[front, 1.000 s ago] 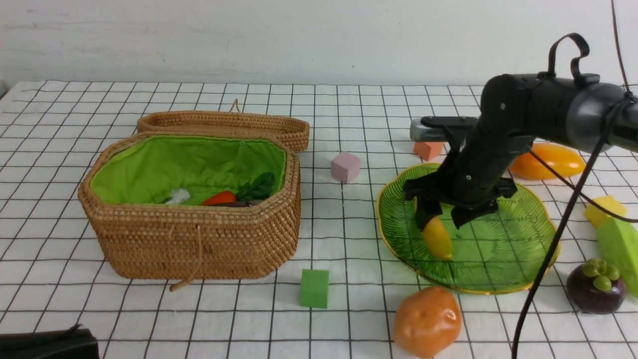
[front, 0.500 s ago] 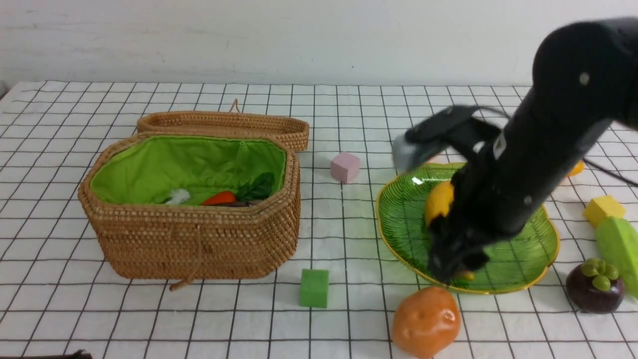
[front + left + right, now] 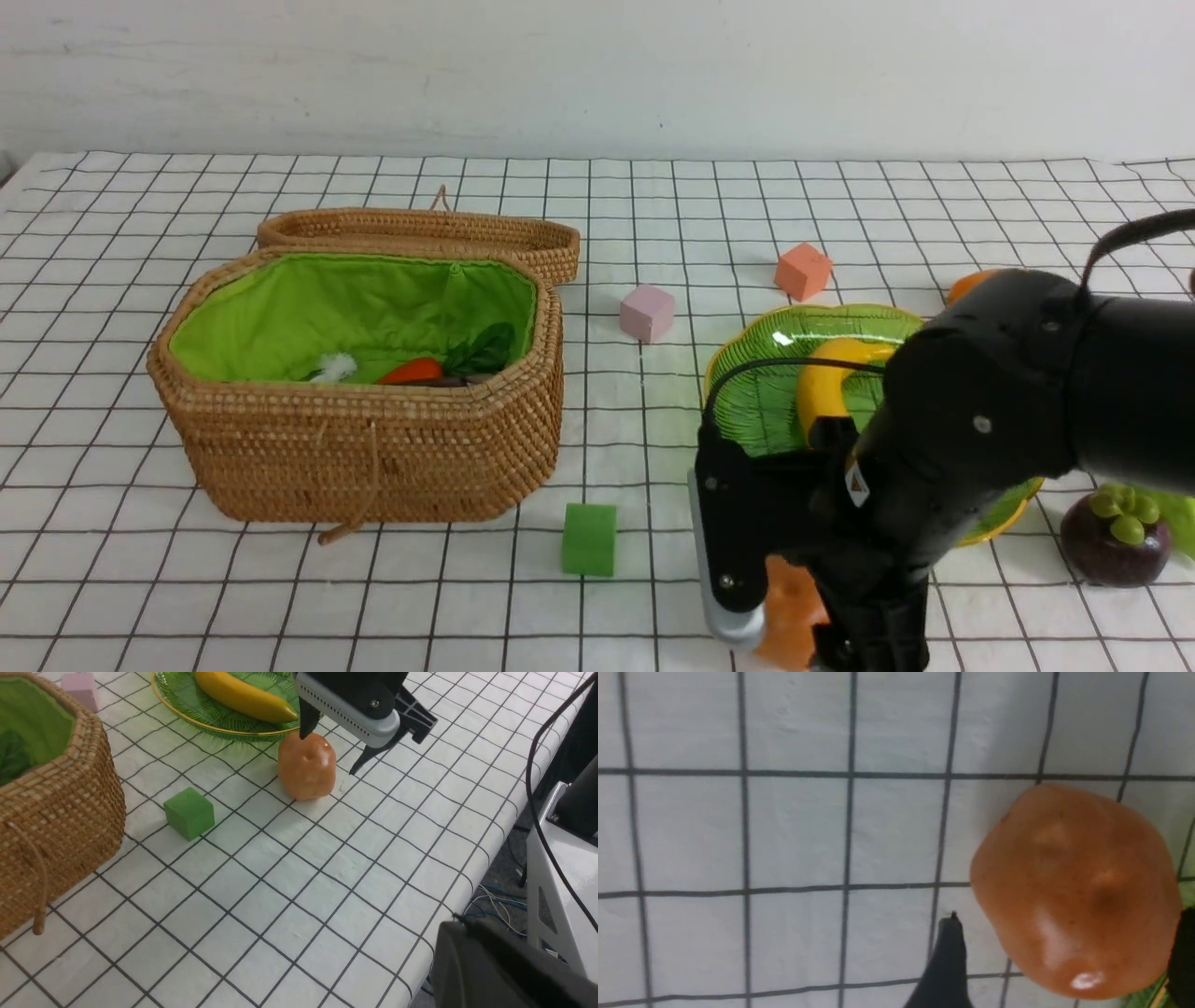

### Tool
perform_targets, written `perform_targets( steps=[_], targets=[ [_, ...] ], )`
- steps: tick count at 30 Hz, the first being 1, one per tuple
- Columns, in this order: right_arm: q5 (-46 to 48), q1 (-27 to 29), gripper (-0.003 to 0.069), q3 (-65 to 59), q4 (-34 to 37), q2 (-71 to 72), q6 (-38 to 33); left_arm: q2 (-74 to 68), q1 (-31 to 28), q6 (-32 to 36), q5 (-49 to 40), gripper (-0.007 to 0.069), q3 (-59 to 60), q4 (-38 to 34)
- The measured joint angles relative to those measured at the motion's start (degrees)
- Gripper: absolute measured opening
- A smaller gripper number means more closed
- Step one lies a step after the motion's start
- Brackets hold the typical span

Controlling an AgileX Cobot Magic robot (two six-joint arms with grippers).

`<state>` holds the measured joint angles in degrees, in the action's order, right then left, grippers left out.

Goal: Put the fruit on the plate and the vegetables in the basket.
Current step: Use the right arm to grab a potato and put it into the left basket

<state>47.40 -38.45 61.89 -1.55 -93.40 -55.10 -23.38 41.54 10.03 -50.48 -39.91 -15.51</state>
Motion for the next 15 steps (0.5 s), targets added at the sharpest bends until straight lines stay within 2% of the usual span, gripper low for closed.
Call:
perform_targets(
  steps=[9,15],
  targets=[
    [-3.35,0.00,0.0616,0.18,-7.72,-5.56,-1.46,0.00,0.00,-0.01,-1.02,-0.0003,0.00,0.00],
    [-4.00,0.00,0.0615,0.78,-8.33,-7.47,-1.47,0.00,0.00,-0.01,-1.15,-0.0003,0.00,0.00]
  ],
)
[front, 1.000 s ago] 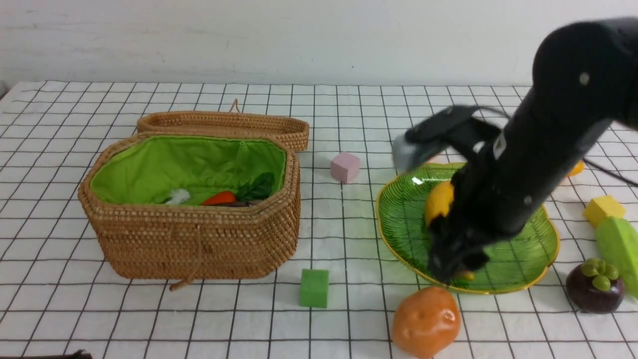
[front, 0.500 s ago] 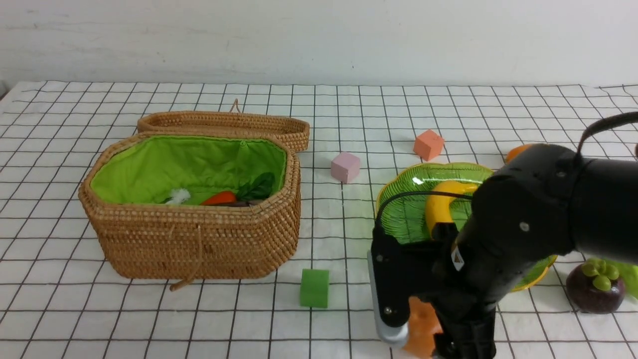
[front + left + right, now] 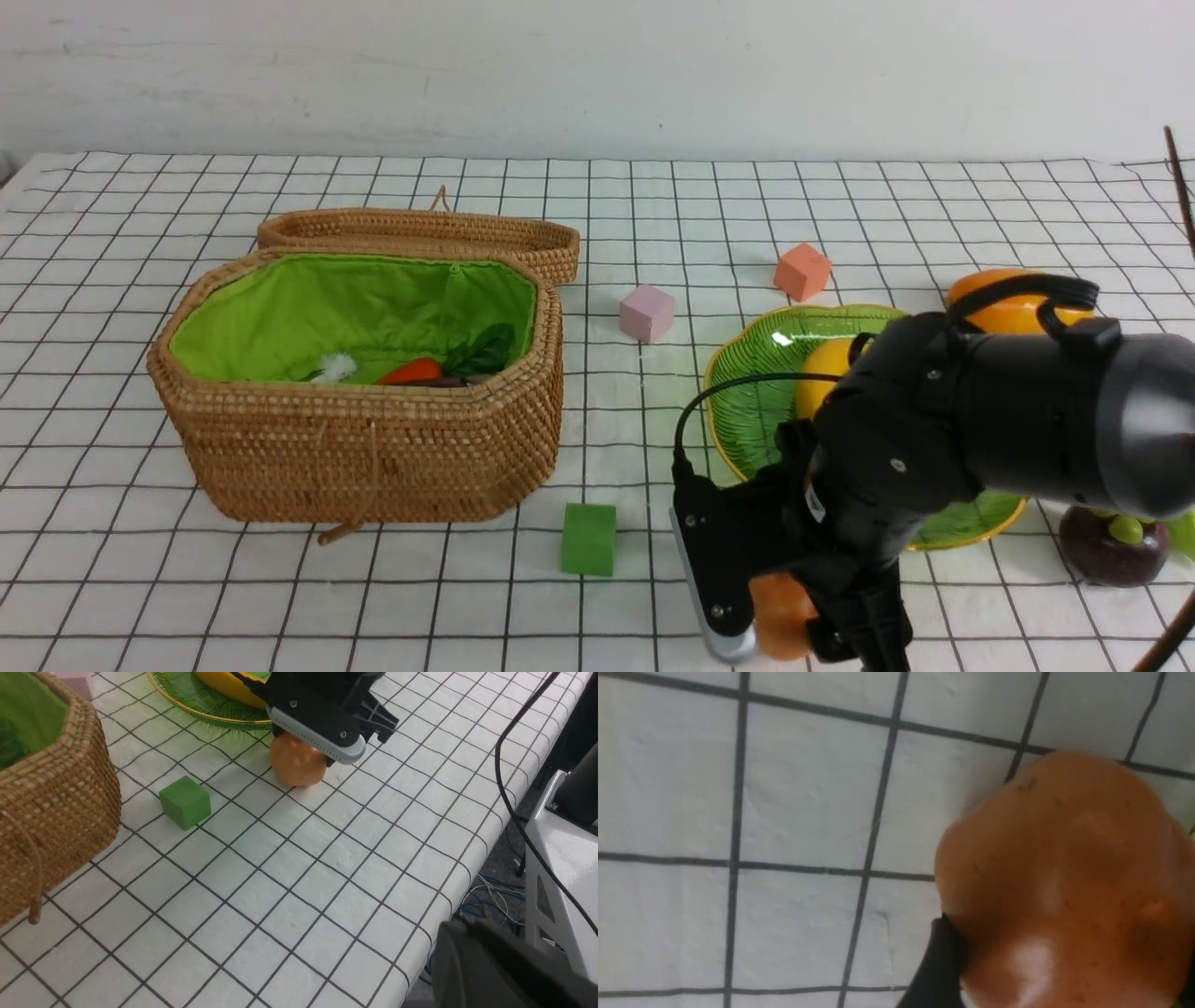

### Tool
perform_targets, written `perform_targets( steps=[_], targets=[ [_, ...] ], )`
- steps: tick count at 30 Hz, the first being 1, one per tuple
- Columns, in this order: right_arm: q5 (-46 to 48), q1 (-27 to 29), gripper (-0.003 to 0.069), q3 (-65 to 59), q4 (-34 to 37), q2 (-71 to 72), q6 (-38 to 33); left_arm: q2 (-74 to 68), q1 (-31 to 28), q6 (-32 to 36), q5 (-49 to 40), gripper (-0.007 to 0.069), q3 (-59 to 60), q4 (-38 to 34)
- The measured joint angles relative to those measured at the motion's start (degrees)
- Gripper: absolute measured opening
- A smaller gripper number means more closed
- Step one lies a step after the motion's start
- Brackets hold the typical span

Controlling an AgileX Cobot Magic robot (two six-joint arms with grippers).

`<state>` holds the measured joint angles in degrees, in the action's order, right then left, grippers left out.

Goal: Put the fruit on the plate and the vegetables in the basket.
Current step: Use the right arm to grab a potato and put it into the left basket

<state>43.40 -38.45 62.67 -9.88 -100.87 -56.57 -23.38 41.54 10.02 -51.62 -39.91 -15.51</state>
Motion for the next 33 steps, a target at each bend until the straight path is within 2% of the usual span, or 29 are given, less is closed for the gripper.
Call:
perform_targets(
  steps=[8,13,22,25,26,28,32,33],
  targets=[
    [0.76,0.00,0.0598,0.70,1.18,-0.06,0.83,0.00,0.00,0.00,-0.12,-0.0003,0.00,-0.48],
    [2.99,0.00,0.0596,2.30,5.31,0.52,6.34,0.00,0.00,0.00,-0.12,-0.0002,0.00,-0.55],
    [4.23,0.00,0.0595,4.78,6.69,4.42,16.55,0.00,0.00,-1.30,1.16,0.0001,0.00,0.95],
    [4.67,0.00,0.0595,9.96,9.53,6.16,24.20,0.00,0.00,-8.91,2.63,0.0002,0.00,7.85],
    [4.57,0.00,0.0595,9.96,9.88,6.27,24.76,0.00,0.00,-9.60,2.77,0.0002,0.00,7.85],
    [2.31,0.00,0.0595,16.41,15.03,6.94,30.07,0.00,0.00,-18.64,4.48,0.0003,0.00,15.93],
    [-6.95,-0.38,0.0595,25.69,26.39,5.12,30.49,0.00,0.00,-32.77,7.72,0.0005,0.00,29.31],
    [-7.99,-0.36,0.0595,26.42,27.52,4.91,30.17,0.00,0.00,-33.89,7.96,0.0006,0.00,29.79]
  ],
)
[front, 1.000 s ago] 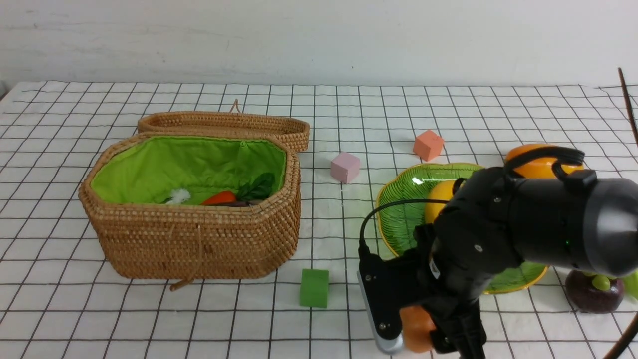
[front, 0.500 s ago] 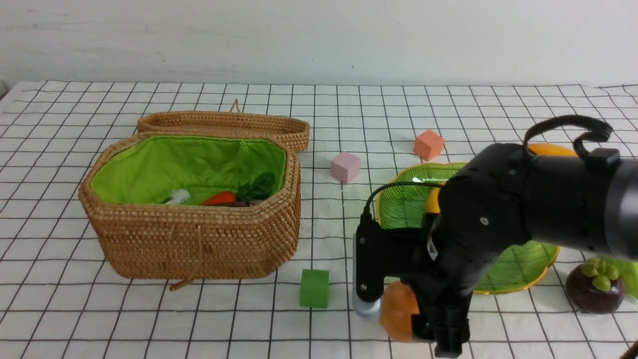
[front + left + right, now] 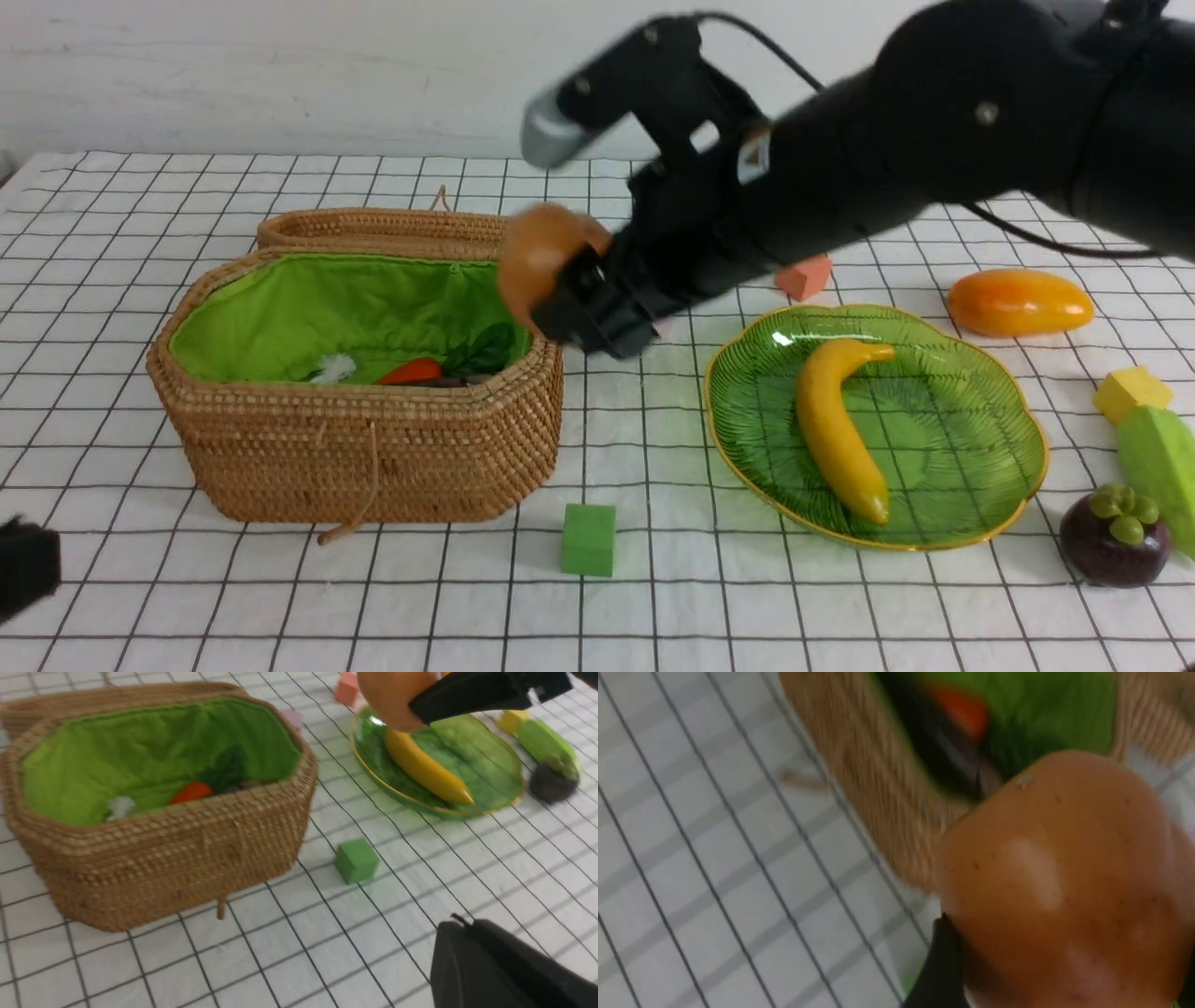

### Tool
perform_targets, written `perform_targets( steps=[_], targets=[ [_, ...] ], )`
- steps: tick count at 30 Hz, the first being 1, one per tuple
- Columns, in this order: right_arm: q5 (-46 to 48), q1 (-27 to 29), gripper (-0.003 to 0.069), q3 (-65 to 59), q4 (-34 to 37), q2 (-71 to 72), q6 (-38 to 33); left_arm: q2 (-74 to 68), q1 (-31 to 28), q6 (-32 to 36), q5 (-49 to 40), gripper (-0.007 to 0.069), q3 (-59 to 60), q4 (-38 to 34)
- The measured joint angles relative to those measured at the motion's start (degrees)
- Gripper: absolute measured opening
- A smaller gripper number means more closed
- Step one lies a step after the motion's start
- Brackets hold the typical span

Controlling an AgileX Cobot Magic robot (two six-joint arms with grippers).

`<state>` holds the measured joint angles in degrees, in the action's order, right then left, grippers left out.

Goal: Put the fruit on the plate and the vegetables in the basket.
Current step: Use the right arm to grab a potato and put it into the left basket, then use the right arm to grab a mangosteen and put it into the right plate

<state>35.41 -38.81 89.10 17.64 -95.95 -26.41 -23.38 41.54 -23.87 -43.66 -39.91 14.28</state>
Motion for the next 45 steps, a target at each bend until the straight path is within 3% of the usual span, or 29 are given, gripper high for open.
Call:
perform_targets(
  steps=[4,10,16,21,24,27,28,35,36,37,41,45],
  targets=[
    [-11.61,-1.04,0.0595,5.41,9.68,-7.59,-7.42,0.00,0.00,-7.11,1.48,0.0008,0.00,6.38],
    [-22.73,-1.50,0.0595,7.61,14.32,-16.90,-13.41,0.00,0.00,-8.15,1.64,0.0011,0.00,6.89],
    [-23.64,-1.57,0.0679,7.95,15.08,-17.80,-13.82,0.00,0.00,-8.22,1.64,0.0015,0.00,6.31],
    [-17.25,-1.56,0.0646,7.97,15.20,-14.47,-13.34,0.00,0.00,-8.22,1.65,0.0017,0.00,6.30],
    [-13.66,-1.26,0.0604,7.97,15.20,-11.93,-12.76,0.00,0.00,-8.22,1.69,0.0017,0.00,6.13],
    [-1.15,0.38,0.0486,7.97,13.94,-6.17,-8.33,0.00,0.00,-8.04,2.30,0.0018,0.00,4.41],
    [-1.15,0.52,0.0477,7.97,13.94,-5.76,-7.96,0.00,0.00,-8.03,2.39,0.0018,0.00,4.23],
    [22.44,8.58,0.0064,8.37,-2.34,9.26,10.46,0.00,0.00,6.41,9.58,0.0018,0.00,-10.57],
    [22.44,8.82,0.0055,8.37,-2.34,9.51,10.46,0.00,0.00,6.98,9.83,0.0018,0.00,-11.12],
    [25.81,10.44,0.0007,8.37,-7.00,10.93,14.49,0.00,0.00,10.33,11.08,0.0018,0.00,-15.18],
    [34.73,15.27,-0.0007,7.46,-16.53,12.89,24.96,0.00,0.00,22.17,13.98,0.0018,0.00,-26.76],
    [35.63,20.39,-0.0003,0.22,-21.28,14.42,32.38,0.00,0.00,31.77,14.41,0.0018,0.00,-35.85]
  ],
)
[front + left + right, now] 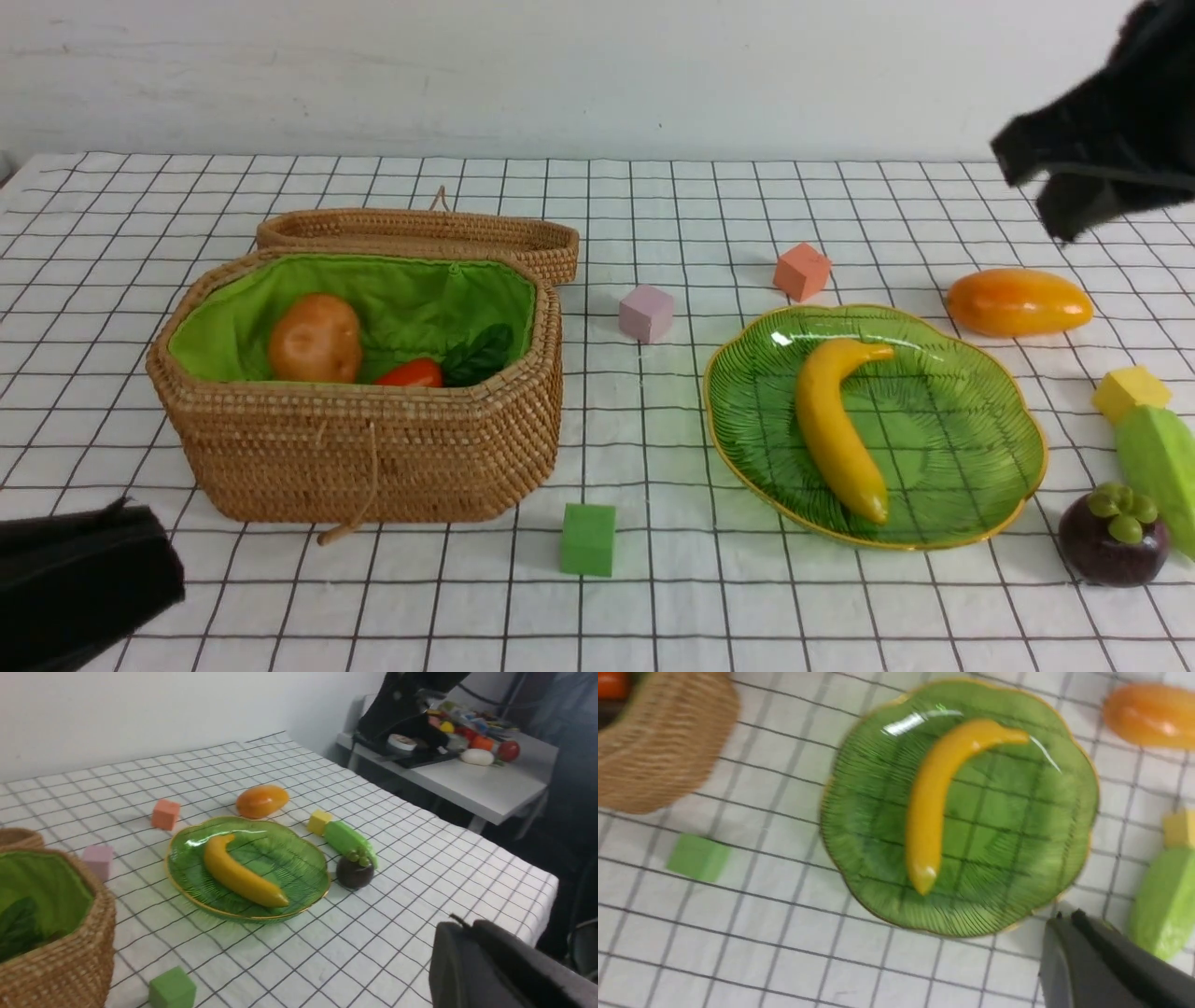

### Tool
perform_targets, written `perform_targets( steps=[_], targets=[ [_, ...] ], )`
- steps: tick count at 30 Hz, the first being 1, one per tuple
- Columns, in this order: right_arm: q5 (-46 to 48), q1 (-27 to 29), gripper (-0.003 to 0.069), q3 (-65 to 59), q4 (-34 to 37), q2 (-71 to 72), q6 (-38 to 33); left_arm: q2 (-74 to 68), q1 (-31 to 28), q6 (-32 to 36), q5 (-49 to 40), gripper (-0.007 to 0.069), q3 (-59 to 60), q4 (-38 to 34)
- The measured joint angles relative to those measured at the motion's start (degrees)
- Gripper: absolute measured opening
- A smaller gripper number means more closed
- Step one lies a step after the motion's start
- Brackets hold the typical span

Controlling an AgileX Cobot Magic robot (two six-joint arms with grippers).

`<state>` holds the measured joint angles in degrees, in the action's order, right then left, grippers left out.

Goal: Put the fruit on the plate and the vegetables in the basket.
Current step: Use the right arm to grab a mangosteen and put it into the right plate

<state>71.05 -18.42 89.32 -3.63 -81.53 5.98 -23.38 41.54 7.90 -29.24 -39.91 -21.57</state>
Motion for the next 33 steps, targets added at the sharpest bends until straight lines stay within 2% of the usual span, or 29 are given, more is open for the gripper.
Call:
perform_targets(
  steps=[4,6,9,11,14,15,18,21,25,33],
  targets=[
    [-0.81,6.21,0.0001,-13.83,-0.50,0.29,2.62,0.00,0.00,8.45,-1.83,0.0018,0.00,-6.47],
    [-4.59,9.40,0.0015,-19.88,0.79,0.00,2.93,0.00,0.00,10.30,-3.19,0.0018,0.00,-8.21],
    [-9.89,14.96,0.0075,-26.23,3.97,-0.93,3.11,-0.19,0.00,11.04,-4.58,0.0020,0.00,-10.37],
    [-12.60,18.04,0.0155,-28.58,6.25,-1.35,3.11,-0.56,0.00,11.24,-5.22,0.0020,0.00,-10.91],
    [-16.03,20.46,0.0325,-29.65,7.88,-2.14,3.30,-1.25,0.00,11.32,-5.93,0.0022,0.00,-10.97],
    [-16.30,20.46,0.0325,-29.65,7.88,-2.14,3.30,-1.25,0.00,11.32,-5.93,0.0022,0.00,-10.97],
    [-20.99,20.90,0.0506,-29.65,7.74,-4.26,3.30,-1.45,0.00,11.83,-6.12,0.0022,0.00,-11.08],
    [-24.32,20.90,0.0601,-29.65,7.60,-6.90,3.30,-1.45,0.00,12.61,-6.14,0.0025,0.00,-11.10],
    [-27.60,20.90,0.0621,-29.65,6.24,-10.71,3.30,-1.45,0.00,12.79,-6.31,0.0025,0.00,-11.12],
    [-29.88,20.90,0.0548,-29.65,5.36,-15.47,3.35,-1.45,0.00,12.79,-6.36,0.0025,0.00,-11.99]
  ],
)
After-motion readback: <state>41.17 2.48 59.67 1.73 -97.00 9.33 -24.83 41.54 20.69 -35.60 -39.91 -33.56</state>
